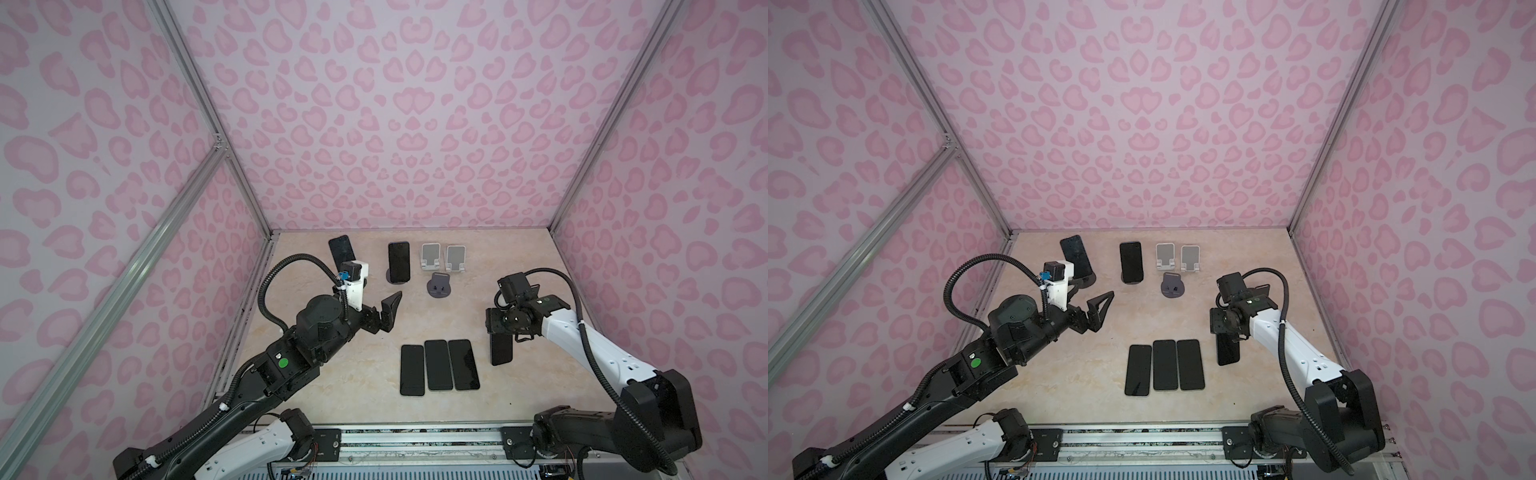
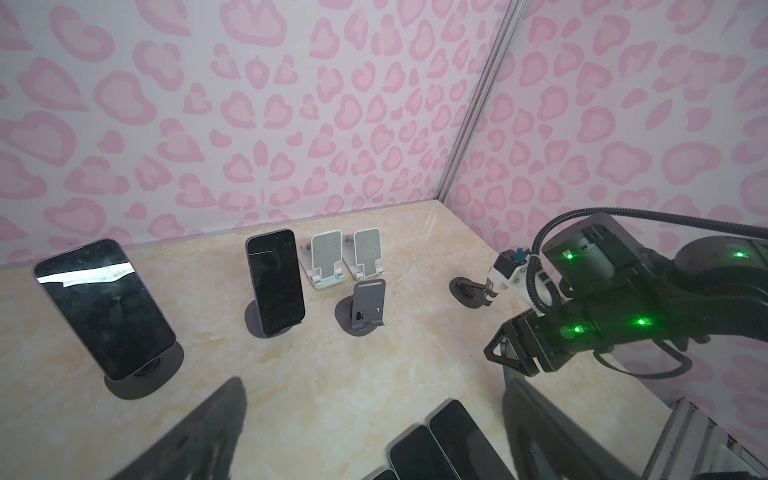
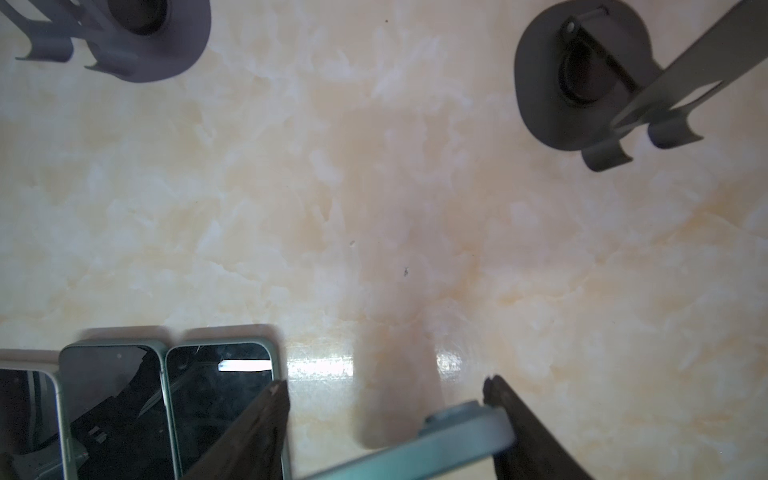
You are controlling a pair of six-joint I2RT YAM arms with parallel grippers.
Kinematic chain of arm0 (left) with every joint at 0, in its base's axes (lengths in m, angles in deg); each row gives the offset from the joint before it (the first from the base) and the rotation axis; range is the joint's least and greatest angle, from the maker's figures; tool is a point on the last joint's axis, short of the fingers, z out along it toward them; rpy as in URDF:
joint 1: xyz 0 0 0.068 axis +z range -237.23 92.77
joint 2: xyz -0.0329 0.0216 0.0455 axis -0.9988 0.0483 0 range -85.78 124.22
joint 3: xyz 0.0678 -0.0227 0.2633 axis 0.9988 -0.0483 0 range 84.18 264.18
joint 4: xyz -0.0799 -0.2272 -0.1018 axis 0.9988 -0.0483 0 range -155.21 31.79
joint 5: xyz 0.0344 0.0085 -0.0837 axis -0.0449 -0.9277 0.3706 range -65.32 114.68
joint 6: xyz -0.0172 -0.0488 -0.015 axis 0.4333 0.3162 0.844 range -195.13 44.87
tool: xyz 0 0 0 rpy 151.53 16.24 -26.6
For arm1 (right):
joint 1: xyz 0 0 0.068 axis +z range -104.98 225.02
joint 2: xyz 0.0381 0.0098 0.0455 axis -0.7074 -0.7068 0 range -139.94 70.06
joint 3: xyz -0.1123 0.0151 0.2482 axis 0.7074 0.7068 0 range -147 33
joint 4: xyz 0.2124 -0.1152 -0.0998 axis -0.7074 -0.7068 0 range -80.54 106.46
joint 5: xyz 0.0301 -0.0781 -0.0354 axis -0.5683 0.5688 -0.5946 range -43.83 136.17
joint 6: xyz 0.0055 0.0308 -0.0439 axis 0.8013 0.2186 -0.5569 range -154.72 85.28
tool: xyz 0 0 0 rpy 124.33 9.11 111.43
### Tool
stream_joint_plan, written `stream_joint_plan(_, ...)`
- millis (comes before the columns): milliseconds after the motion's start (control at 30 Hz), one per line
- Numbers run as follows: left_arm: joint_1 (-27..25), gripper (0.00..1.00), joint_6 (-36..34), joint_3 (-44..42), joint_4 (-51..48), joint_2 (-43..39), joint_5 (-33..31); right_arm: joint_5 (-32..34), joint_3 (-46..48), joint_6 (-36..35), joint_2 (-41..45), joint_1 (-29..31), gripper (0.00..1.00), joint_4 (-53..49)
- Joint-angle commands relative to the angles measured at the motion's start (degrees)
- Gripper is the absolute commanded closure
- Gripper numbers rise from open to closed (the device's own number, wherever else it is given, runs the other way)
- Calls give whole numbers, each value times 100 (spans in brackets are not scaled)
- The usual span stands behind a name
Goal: Remove the phone from the phone stand
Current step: 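Lower the phone beside the three flat black phones with right gripper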
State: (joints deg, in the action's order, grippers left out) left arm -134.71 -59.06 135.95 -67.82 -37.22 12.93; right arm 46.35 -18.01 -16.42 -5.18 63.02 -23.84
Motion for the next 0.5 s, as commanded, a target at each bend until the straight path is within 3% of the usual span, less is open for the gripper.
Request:
stream_joint_plan(0,0,1,7,47,71,8,56,92,52,296,-64,136,59,-76)
stream_joint_plan(467,-78,1,30,25,81,4,15,648,599,1240,-383,720,60,437)
